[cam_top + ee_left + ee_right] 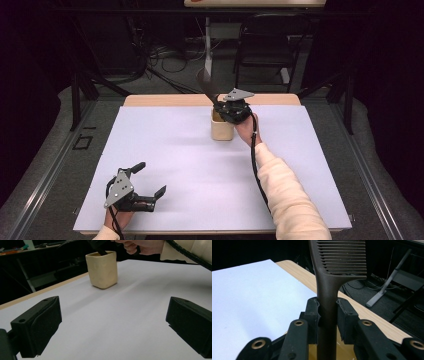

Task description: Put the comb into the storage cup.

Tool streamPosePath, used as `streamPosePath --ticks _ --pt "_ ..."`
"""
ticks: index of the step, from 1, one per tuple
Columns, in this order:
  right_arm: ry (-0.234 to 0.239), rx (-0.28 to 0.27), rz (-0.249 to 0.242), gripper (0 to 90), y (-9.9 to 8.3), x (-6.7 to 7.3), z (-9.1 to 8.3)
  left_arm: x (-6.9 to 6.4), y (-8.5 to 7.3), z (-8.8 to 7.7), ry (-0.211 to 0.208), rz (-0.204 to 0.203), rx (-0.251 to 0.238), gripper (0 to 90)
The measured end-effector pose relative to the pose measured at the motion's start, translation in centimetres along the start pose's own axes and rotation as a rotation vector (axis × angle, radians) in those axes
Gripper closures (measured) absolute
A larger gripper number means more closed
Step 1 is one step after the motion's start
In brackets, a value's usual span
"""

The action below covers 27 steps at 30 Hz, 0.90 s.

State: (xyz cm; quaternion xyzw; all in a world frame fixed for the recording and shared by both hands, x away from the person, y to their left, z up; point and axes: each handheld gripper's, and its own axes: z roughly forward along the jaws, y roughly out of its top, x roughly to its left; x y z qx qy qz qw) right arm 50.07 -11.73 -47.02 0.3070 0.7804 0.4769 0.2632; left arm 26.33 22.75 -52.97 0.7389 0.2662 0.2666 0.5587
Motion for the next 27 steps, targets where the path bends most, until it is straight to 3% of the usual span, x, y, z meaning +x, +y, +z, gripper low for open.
streamPosePath --ticks 27 --pt "0.032 0.055 0.017 72.3 -0.62 -0.27 0.34 0.01 -0.02 -0.03 0.002 -0.001 0.001 0.3"
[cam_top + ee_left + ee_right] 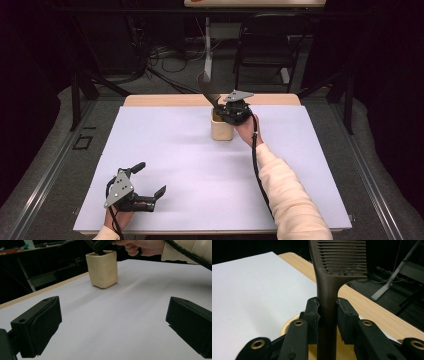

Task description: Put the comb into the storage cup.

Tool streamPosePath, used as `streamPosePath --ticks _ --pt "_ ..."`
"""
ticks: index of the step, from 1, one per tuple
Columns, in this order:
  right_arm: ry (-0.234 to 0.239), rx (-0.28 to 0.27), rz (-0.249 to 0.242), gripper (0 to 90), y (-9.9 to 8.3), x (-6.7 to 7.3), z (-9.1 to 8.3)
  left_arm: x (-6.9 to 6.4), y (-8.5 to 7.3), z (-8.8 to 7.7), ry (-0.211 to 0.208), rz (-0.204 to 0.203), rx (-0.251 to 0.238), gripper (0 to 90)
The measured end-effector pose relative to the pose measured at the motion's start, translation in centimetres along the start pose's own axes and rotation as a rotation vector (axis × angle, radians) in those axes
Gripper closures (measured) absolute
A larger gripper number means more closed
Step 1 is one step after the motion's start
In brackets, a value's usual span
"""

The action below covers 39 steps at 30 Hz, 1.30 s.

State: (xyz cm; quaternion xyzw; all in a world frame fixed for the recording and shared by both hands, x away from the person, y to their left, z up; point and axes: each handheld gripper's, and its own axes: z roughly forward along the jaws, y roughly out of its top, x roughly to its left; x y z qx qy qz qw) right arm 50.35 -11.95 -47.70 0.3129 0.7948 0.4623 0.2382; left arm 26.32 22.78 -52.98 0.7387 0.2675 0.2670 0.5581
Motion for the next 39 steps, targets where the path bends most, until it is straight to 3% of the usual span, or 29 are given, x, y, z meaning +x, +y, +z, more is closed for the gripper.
streamPosePath --ticks 32,39 --pt "0.010 0.099 -0.008 71.2 0.13 0.02 0.50 -0.01 0.01 0.00 0.000 0.003 0.000 0.3" --pt "-0.004 0.111 0.047 42.4 0.53 -0.01 -0.45 0.01 0.02 -0.06 0.001 0.005 -0.001 0.3"
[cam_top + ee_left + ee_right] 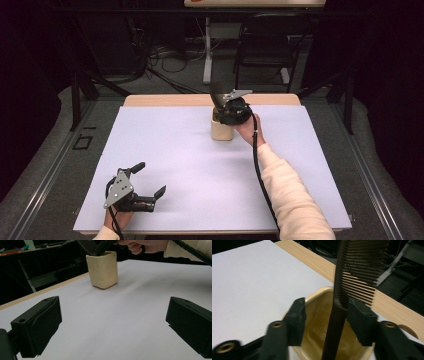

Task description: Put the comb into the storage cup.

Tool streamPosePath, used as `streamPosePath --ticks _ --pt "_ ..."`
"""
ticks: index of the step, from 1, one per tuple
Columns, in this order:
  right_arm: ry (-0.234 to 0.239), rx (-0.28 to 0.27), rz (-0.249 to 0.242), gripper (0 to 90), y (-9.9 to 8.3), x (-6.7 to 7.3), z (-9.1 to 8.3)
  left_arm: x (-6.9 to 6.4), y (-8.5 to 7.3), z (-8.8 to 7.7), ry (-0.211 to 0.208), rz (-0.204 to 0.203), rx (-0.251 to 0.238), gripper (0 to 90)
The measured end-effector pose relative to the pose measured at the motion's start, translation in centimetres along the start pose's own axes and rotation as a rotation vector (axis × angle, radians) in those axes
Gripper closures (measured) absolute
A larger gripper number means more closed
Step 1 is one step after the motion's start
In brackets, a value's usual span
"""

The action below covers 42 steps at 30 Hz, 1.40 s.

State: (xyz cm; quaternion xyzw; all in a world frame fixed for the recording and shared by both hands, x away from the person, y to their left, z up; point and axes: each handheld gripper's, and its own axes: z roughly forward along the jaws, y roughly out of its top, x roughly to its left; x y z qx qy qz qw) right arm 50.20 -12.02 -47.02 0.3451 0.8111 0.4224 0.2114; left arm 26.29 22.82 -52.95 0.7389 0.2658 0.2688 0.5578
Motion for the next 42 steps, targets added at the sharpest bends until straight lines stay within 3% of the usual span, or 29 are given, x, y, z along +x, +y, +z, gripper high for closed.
streamPosePath --ticks 7,16,24,42 --pt "0.028 0.024 0.015 16.5 0.5 0.1 -1.7 0.0 0.0 0.0 -0.001 0.004 0.001 0.3" --pt "0.109 0.059 -0.020 0.1 0.9 0.3 -3.7 -0.1 0.0 0.0 -0.002 0.003 0.002 0.3" --pt "0.146 0.069 -0.029 0.0 0.5 0.2 -5.5 -0.1 0.0 0.1 -0.002 -0.001 0.004 0.3" --pt "0.176 0.024 -0.075 0.0 -1.1 1.1 -10.0 -0.1 0.0 0.1 -0.002 -0.002 0.006 0.3"
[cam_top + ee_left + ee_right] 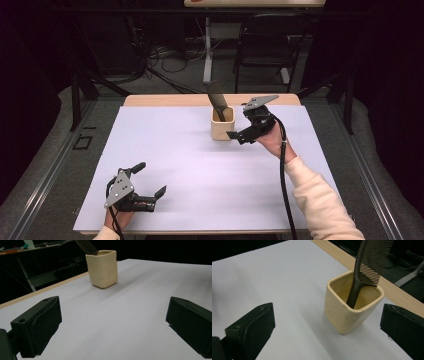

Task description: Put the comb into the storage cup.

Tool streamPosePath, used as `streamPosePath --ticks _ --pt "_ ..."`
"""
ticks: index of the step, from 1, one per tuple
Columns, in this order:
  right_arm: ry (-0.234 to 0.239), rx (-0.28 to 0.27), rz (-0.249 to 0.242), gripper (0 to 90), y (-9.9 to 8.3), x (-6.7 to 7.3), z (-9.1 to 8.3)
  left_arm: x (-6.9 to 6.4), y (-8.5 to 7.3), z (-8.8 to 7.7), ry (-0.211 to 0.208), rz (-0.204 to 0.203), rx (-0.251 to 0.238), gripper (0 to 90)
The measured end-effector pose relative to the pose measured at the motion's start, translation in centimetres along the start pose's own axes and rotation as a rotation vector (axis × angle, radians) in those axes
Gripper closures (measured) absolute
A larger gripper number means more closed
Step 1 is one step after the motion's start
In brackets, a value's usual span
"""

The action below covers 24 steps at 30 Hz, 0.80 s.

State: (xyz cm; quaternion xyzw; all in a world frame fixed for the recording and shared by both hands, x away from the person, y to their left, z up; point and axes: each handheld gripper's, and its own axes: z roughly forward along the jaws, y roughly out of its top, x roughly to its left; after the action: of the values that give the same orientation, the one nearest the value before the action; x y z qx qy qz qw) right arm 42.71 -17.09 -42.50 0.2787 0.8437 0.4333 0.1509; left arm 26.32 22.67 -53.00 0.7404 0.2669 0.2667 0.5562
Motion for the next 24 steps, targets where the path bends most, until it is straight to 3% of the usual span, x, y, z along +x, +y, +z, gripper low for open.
streamPosePath --ticks 24 --pt "-0.041 -0.016 -0.001 0.0 -5.0 1.0 -4.0 0.0 0.0 0.0 0.000 0.001 0.005 0.3"
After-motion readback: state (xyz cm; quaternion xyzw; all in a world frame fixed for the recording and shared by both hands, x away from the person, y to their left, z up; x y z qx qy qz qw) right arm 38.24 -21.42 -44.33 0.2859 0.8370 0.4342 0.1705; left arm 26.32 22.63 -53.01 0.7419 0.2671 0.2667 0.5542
